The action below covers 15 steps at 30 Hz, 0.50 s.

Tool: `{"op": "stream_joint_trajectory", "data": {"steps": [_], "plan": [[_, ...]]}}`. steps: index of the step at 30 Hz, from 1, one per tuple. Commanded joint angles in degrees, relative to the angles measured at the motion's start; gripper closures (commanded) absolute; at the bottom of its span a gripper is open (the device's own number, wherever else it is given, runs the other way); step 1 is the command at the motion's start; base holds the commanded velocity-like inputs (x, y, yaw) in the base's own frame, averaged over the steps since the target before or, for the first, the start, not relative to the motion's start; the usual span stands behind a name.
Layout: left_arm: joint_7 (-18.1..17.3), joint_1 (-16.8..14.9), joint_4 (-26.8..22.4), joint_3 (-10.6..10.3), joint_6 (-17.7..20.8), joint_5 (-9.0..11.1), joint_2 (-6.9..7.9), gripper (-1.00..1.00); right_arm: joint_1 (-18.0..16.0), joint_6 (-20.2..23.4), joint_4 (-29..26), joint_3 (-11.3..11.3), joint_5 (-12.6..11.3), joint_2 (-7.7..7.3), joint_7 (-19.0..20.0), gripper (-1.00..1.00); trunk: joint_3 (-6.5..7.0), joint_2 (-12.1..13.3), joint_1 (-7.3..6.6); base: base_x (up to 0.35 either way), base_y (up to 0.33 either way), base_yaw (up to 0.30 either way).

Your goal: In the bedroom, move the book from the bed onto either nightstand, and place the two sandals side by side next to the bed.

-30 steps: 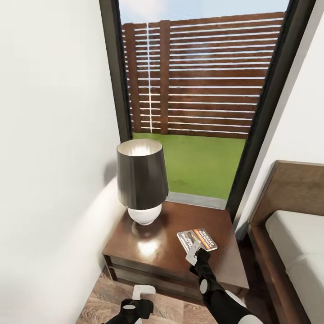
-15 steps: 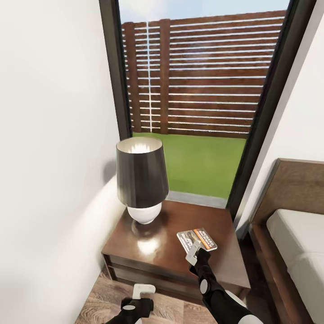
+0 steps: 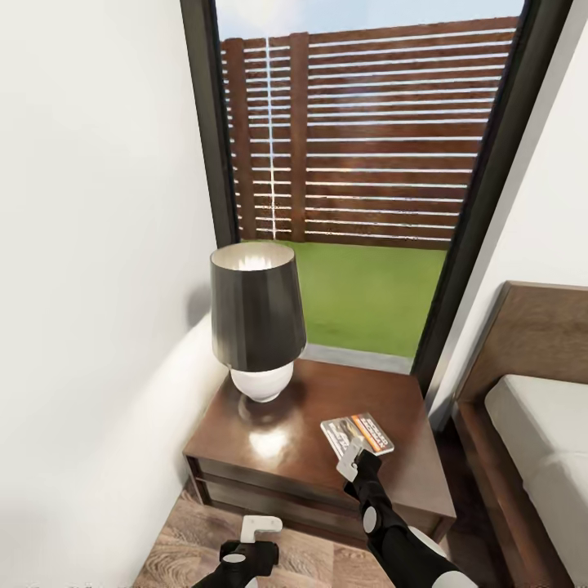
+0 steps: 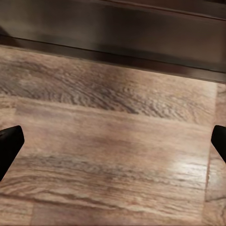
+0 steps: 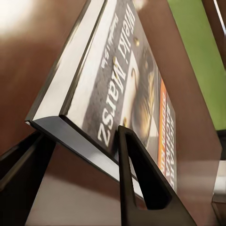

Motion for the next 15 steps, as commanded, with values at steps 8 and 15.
{"op": "stream_joint_trajectory", "data": {"steps": [8,15], "plan": [[0.5,0.0,-0.1,-0.5,0.2,0.3,0.06,-1.00,0.0,0.5,0.1,0.3,0.4,-0.02,-0.3,-1.00,-0.78,-1.6,0.88,0.000,0.000,0.000],[0.5,0.0,-0.1,-0.5,0.2,0.3,0.05,-1.00,0.0,0.5,0.1,0.3,0.4,-0.02,-0.3,-1.00,-0.78,-1.6,0.88,0.000,0.000,0.000]]}}
